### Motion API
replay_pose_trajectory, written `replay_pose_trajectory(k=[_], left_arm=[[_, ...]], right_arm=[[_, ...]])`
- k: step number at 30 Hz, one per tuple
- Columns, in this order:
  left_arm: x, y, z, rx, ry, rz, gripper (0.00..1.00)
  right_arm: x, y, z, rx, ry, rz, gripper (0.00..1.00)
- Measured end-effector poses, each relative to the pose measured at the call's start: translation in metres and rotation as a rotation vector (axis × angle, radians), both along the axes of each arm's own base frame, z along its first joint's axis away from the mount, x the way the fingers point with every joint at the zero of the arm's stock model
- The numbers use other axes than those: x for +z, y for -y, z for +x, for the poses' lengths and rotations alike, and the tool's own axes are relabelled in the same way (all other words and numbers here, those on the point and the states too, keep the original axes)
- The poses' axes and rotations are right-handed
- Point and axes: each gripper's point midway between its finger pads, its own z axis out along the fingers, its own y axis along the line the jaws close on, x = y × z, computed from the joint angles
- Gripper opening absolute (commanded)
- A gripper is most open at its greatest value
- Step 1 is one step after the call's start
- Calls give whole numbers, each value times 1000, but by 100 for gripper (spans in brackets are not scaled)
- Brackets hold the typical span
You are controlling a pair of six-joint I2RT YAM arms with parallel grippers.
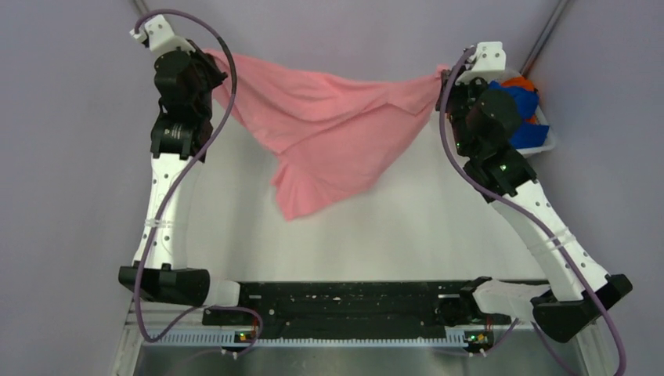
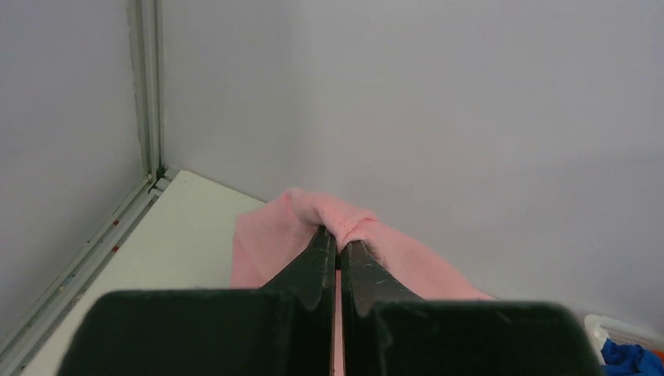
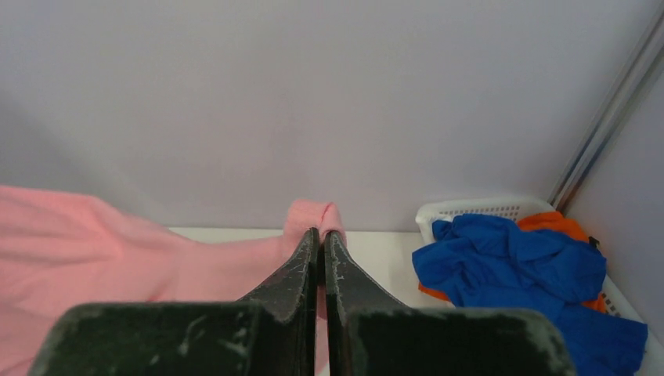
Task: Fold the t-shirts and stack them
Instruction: Flatten out the tshirt
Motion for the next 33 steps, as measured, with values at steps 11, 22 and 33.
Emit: replay_pose_trajectory(k=[11,22,33], left_arm=[[-59,-41,-71,99,-73,-22,0],[-302,-30,-17,63,-668,-64,4],[-392,7,78,-116,-896,-160,86]], right_arm=[[-44,41,-63,-22,-15,127,0],[-251,76,-34,-250,-461,90,0],[-402,87,-5,-356,-792,112,0]])
